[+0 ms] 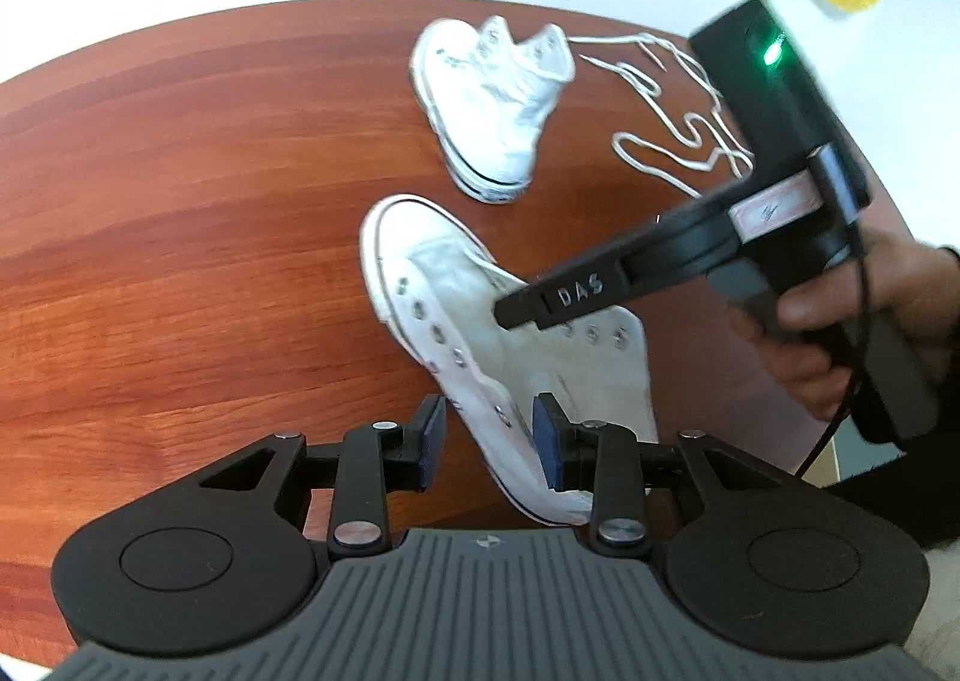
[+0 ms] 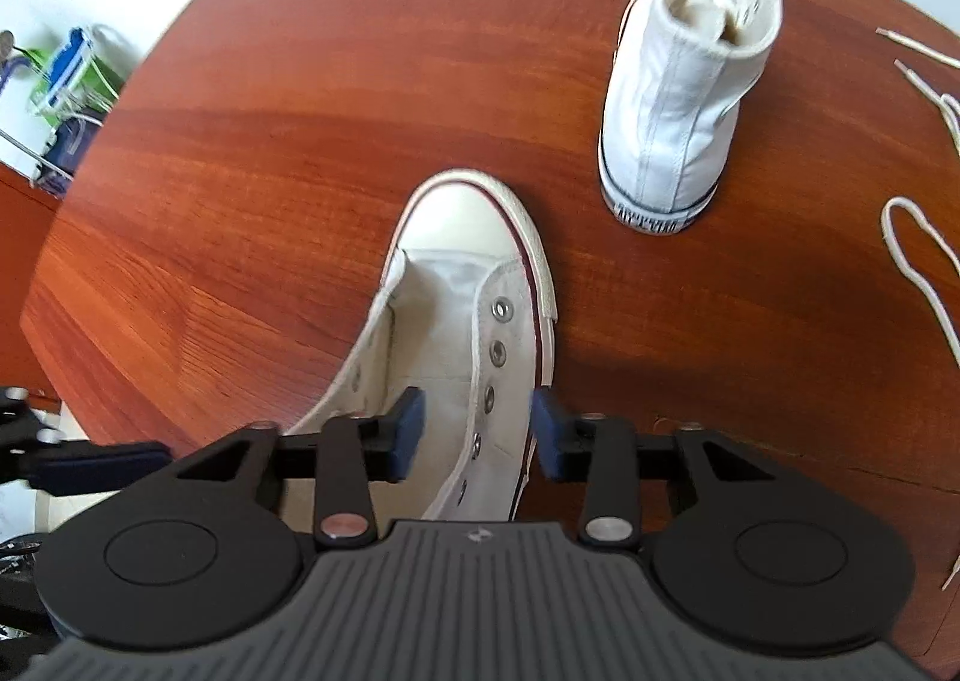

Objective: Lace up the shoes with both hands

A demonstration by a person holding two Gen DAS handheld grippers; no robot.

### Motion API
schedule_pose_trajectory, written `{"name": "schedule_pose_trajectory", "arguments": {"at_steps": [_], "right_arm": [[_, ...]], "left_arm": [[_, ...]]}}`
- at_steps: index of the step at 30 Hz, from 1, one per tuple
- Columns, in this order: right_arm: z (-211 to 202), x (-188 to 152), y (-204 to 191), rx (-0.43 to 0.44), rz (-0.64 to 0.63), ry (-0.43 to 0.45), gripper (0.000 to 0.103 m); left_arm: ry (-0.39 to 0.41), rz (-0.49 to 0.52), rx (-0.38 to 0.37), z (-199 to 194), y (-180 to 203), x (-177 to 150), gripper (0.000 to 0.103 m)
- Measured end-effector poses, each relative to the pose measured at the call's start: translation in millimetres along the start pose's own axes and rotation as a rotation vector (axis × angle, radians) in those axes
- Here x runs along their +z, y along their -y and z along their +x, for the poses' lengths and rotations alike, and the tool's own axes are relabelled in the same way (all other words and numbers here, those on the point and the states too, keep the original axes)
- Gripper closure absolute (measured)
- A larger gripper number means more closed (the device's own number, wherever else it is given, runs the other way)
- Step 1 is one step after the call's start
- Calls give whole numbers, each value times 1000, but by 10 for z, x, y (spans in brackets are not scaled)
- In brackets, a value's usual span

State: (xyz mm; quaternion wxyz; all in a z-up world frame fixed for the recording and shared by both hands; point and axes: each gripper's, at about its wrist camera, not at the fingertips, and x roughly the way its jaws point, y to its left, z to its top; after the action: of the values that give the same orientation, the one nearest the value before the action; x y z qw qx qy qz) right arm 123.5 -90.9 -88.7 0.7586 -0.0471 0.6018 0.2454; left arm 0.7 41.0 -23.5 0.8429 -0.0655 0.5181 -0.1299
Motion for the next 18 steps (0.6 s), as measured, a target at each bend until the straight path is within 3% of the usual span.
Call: {"name": "schedule_pose_trajectory", "arguments": {"at_steps": [11,18], "right_arm": [[35,-83,-35,-59,-24,-10,97],[-68,-213,60,-80,30,-3,99]], "left_arm": [[39,-52,21,-53,-115,41,64],[75,-58,-1,-85,-144,187,64]]}}
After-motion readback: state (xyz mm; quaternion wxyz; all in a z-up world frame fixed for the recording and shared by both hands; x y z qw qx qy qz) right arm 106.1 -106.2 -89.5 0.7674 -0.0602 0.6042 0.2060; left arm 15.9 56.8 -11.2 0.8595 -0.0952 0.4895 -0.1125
